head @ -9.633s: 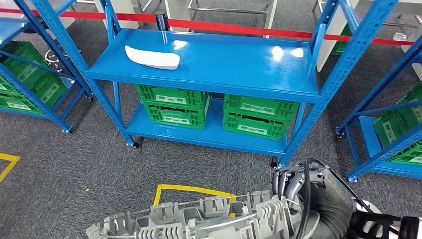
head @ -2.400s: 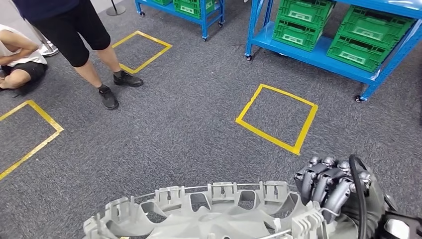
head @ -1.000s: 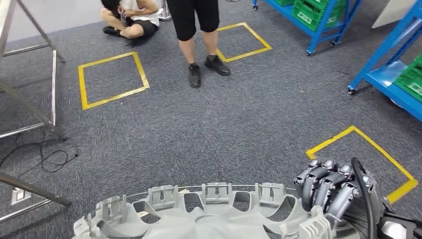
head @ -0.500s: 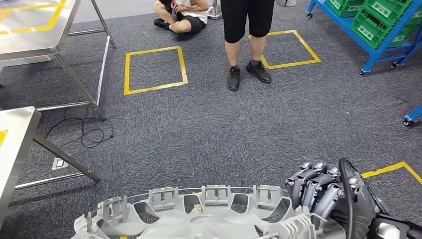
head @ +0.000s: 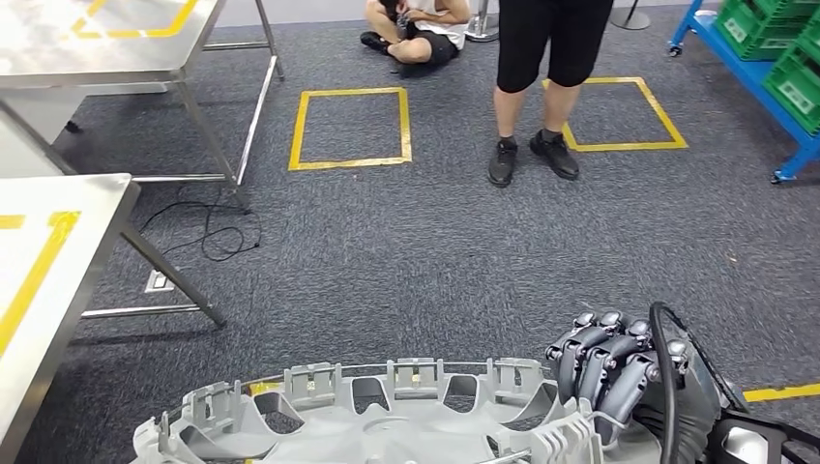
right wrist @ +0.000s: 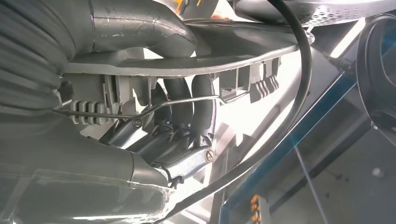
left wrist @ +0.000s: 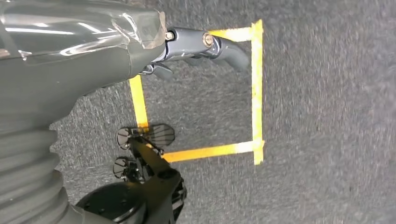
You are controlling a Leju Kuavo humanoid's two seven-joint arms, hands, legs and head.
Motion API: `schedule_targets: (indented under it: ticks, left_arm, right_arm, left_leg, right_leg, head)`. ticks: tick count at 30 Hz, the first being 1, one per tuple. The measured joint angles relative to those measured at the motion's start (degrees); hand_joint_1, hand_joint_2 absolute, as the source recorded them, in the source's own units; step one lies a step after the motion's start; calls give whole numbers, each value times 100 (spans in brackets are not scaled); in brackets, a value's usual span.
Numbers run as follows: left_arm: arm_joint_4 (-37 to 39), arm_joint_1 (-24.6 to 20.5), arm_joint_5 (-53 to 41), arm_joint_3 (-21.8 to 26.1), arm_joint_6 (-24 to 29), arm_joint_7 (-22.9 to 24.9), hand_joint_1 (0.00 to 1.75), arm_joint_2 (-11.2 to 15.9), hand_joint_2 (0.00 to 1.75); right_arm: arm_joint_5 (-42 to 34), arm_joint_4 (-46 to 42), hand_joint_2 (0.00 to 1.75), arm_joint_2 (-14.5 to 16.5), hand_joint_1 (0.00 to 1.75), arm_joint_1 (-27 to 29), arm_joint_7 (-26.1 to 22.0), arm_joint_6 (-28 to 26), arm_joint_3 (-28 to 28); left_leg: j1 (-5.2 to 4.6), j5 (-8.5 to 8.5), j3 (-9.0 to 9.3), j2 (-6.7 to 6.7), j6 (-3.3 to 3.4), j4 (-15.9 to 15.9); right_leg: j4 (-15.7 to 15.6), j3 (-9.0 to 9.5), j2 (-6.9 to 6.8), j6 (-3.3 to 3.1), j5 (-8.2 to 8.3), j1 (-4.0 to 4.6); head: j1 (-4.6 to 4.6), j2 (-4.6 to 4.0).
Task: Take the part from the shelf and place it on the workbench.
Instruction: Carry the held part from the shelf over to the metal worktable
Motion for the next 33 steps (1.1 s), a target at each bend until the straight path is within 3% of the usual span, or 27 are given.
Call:
schedule_targets:
  ticks: [1, 3, 5, 7, 8, 9, 10, 12, 14, 16, 18, 20, 22, 23, 24, 25, 27, 29, 31, 32, 33]
  left_arm:
    - [-2, -2, -8, 25, -1, -3, 0, -1, 175]
    - [-6, -7, -19, 66, -1, -9, 0, -10, 175]
    - [-6, -33, -21, 74, -2, -14, 0, -21, 175]
    - [-4, -55, -29, 75, -6, -16, 0, -29, 175]
    - [-2, -57, -43, 79, -12, -19, 0, -35, 175]
    - [-1, -58, -60, 86, -20, -25, 0, -40, 175]
    - [1, -57, -86, 93, -30, -39, 0, -45, 175]
    - [1, -52, -130, 113, -45, -74, 0, -46, 175]
    - [-1, -43, -160, 142, -63, -108, 0, -42, 175]
    - [-1, -22, -186, 187, -99, -139, 0, -44, 175]
    - [-1, -13, -221, 228, -138, -170, 0, -46, 175]
    - [-2, -40, -250, 244, -162, -192, 0, -42, 175]
    - [4, -68, -263, 249, -175, -199, 0, -44, 175]
    - [8, -75, -266, 257, -175, -205, 0, -47, 175]
    - [12, -79, -271, 273, -168, -214, 0, -48, 175]
    - [13, -82, -281, 292, -156, -227, 0, -47, 175]
    - [13, -96, -310, 325, -114, -255, 0, -33, 175]
    - [15, -119, -333, 335, -74, -279, 0, -16, 175]
    - [17, -133, -345, 351, -47, -289, 0, -5, 175]
    - [22, -135, -351, 363, -38, -290, 0, -6, 175]
    - [31, -140, -356, 375, -33, -291, 0, -10, 175]
  right_arm:
    - [-1, -1, 175, -3, 175, -5, 4, -10, 10]
    - [-3, -3, 175, -13, 175, -15, 10, -29, 23]
    - [-4, -3, 175, -31, 175, -13, 14, -37, 30]
    - [-6, -1, 175, -47, 175, -6, 14, -38, 37]
    - [-7, -1, 175, -52, 175, -6, 16, -39, 40]
    - [-7, -1, 175, -56, 175, -7, 19, -41, 43]
    - [-7, -1, 175, -59, 175, -13, 25, -45, 45]
    - [-7, -3, 175, -62, 175, -22, 39, -58, 51]
    - [-7, -10, 175, -65, 175, -32, 55, -68, 58]
    - [-13, -16, 175, -69, 175, -49, 77, -71, 68]
    - [-21, -16, 175, -73, 175, -61, 93, -71, 78]
    - [-28, -18, 175, -81, 175, -58, 97, -71, 84]
    - [-32, -17, 175, -91, 175, -53, 98, -71, 92]
    - [-34, -17, 175, -93, 175, -52, 101, -71, 97]
    - [-38, -17, 175, -95, 175, -52, 105, -71, 101]
    - [-42, -18, 175, -96, 175, -54, 112, -71, 103]
    - [-53, -19, 175, -97, 175, -56, 126, -71, 105]
    - [-60, -19, 175, -102, 175, -55, 136, -71, 105]
    - [-62, -21, 175, -107, 175, -56, 140, -71, 111]
    - [-62, -24, 175, -111, 175, -59, 143, -71, 114]
    - [-62, -28, 175, -118, 175, -61, 145, -70, 117]
  left_leg:
    - [17, 25, 33, -73, 23, -42]
    - [60, 90, 118, -218, 76, -138]
    - [86, 121, 160, -374, 105, -176]
    - [89, 121, 160, -558, 106, -174]
    - [93, 117, 165, -653, 101, -171]
    - [101, 111, 173, -750, 90, -164]
    - [113, 96, 180, -843, 68, -144]
    - [131, 49, 164, -1009, -3, -70]
    - [134, 21, 111, -1126, -74, -13]
    - [148, 13, 67, -1185, -116, 6]
    - [149, -106, -36, -931, -156, 204]
    - [144, -406, -334, -552, -191, 806]
    - [154, -674, -699, -418, -195, 1511]
    - [151, -688, -783, -400, -180, 1663]
    - [138, -598, -745, -384, -147, 1582]
    - [107, -433, -587, -344, -96, 1288]
    - [-7, -141, -144, -82, 46, 488]
    - [-104, -71, 68, 128, 145, 84]
    - [-117, -43, 108, 50, 194, -18]
    - [-97, 5, 166, -26, 206, -105]
    - [-68, 63, 230, -98, 224, -197]
  right_leg:
    - [5, 7, 4, 19, -18, -5]
    - [215, -68, 254, 27, -143, -25]
    - [876, -389, 581, 7, -418, -53]
    - [1550, -771, 668, 31, -612, -67]
    - [1622, -847, 677, 74, -581, -80]
    - [1459, -810, 688, 134, -454, -99]
    - [1078, -660, 735, 203, -253, -128]
    - [366, -348, 901, 260, 76, -170]
    - [144, -245, 974, 194, 169, -155]
    - [139, -245, 886, 111, 180, -136]
    - [126, -225, 780, 39, 178, -134]
    - [121, -205, 664, -21, 162, -101]
    - [123, -202, 530, -56, 144, -52]
    - [123, -199, 459, -70, 135, -27]
    - [122, -191, 388, -84, 124, -3]
    - [121, -178, 320, -98, 113, 17]
    - [113, -144, 189, -109, 90, 47]
    - [98, -127, 64, -87, 75, 42]
    - [65, -97, -52, -50, 72, 29]
    - [70, -84, 2, -38, 66, 24]
    - [129, -98, 151, -30, 31, 17]
  head:
    - [0, 0]
    - [10, 0]
    - [27, 0]
    - [39, 0]
    - [38, 0]
    - [39, 0]
    - [39, 0]
    - [44, 0]
    - [47, 0]
    - [45, 0]
    - [25, 0]
    - [2, 0]
    - [-3, 0]
    - [-4, 0]
    - [-3, 0]
    - [-2, 0]
    - [5, 0]
    - [8, 0]
    - [5, 0]
    - [10, 0]
    - [10, 0]
